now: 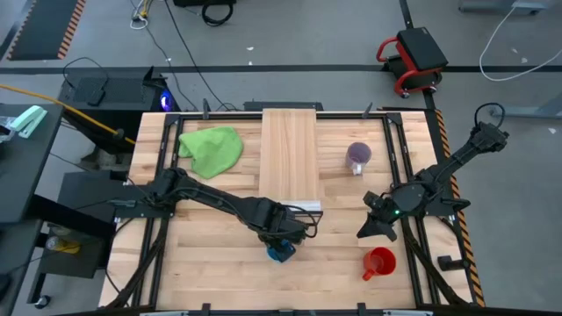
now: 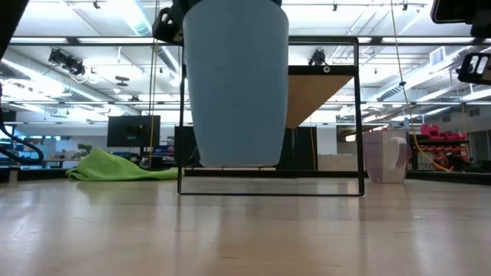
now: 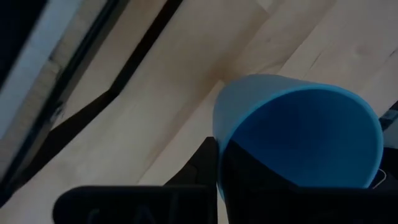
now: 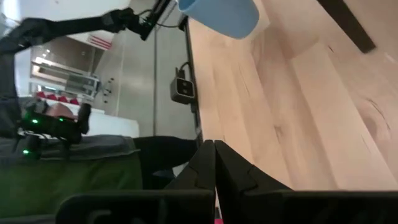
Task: Stack small to large cups/mugs on shelf
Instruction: Move the blue cup to the center of the table
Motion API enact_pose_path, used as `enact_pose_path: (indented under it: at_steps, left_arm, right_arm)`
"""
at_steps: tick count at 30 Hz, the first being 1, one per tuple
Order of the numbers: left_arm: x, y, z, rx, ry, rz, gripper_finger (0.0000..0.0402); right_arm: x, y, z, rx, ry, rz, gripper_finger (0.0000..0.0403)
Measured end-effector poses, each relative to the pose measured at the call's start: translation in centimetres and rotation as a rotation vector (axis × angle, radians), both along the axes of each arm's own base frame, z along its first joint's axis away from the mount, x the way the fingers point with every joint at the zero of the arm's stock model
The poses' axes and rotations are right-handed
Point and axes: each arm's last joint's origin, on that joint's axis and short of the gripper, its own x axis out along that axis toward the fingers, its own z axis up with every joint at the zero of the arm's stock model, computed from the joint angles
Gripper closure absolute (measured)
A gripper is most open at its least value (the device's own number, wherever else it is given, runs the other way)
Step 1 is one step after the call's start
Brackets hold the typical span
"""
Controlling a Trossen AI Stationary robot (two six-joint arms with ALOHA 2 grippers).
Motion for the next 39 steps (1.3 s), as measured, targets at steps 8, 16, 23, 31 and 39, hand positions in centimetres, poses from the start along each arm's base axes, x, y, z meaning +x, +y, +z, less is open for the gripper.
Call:
enact_pose_path:
  at_steps: [8,16,23,31,39]
  left_arm:
    - [-0.9,-2.0,-0.1,-0.011,0.028,0.006,0.0391]
    - [-1.8,-3.2,-0.9,-0.004,0.083,0.013,0.0391]
    - [-2.1,-3.5,-1.2,0.002,0.095,0.031,0.0388]
    - [-2.4,-4.8,-1.6,0.004,0.103,0.024,0.0388]
    - [-2.0,-5.1,-2.4,0.004,0.098,0.023,0.0369]
  right_arm:
    - [0.2,0.5,-0.6,-0.014,0.042,0.013,0.0397]
    - [0.2,0.5,-0.6,-0.020,0.043,0.012,0.0397]
    - [0.2,0.5,-0.6,-0.023,0.042,0.013,0.0397]
    - [0.2,0.5,-0.6,-0.023,0.043,0.014,0.0395]
    - [0.1,0.5,-0.7,-0.005,0.072,0.001,0.0378]
